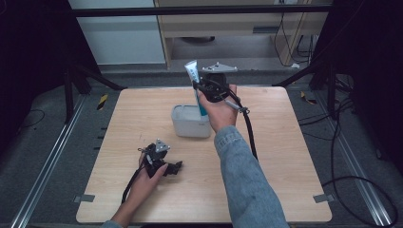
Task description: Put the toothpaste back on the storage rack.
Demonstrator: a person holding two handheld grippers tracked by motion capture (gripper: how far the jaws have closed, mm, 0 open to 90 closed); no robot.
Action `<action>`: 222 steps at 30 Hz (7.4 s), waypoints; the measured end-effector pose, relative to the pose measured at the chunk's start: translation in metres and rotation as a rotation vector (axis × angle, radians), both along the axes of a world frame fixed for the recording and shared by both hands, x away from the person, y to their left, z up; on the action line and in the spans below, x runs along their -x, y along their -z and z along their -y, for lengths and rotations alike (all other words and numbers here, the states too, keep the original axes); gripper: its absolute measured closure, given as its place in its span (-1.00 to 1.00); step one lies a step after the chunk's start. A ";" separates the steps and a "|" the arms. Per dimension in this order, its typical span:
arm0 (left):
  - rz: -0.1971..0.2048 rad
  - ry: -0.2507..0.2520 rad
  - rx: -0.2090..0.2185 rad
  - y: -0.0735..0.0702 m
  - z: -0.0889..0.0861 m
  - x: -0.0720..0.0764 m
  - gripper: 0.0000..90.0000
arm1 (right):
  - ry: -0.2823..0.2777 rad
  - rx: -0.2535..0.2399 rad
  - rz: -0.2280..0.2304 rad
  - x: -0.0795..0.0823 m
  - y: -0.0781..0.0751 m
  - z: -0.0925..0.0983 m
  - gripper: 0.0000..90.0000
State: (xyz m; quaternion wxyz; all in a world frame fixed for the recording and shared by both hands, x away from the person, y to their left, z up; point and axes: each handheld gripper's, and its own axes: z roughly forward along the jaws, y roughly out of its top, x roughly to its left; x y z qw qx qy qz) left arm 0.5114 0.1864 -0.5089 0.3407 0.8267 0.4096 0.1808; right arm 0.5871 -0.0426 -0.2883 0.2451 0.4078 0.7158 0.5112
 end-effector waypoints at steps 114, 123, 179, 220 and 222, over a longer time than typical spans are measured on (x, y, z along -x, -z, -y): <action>0.000 0.017 0.000 0.000 -0.001 0.000 -1.00 | 0.062 0.066 -0.064 -0.036 0.083 -0.036 0.75; 0.001 0.017 0.001 0.000 -0.001 0.000 -1.00 | 0.065 0.080 -0.076 -0.033 0.087 -0.034 0.75; 0.000 0.018 0.000 0.000 -0.001 -0.001 -1.00 | 0.032 0.186 -0.158 -0.027 0.106 -0.046 0.73; 0.000 0.018 0.001 0.000 -0.001 -0.001 -1.00 | 0.026 0.179 -0.201 -0.037 0.105 -0.054 0.68; 0.000 0.018 0.000 0.000 -0.001 -0.001 -1.00 | 0.023 0.175 -0.205 -0.036 0.105 -0.053 0.68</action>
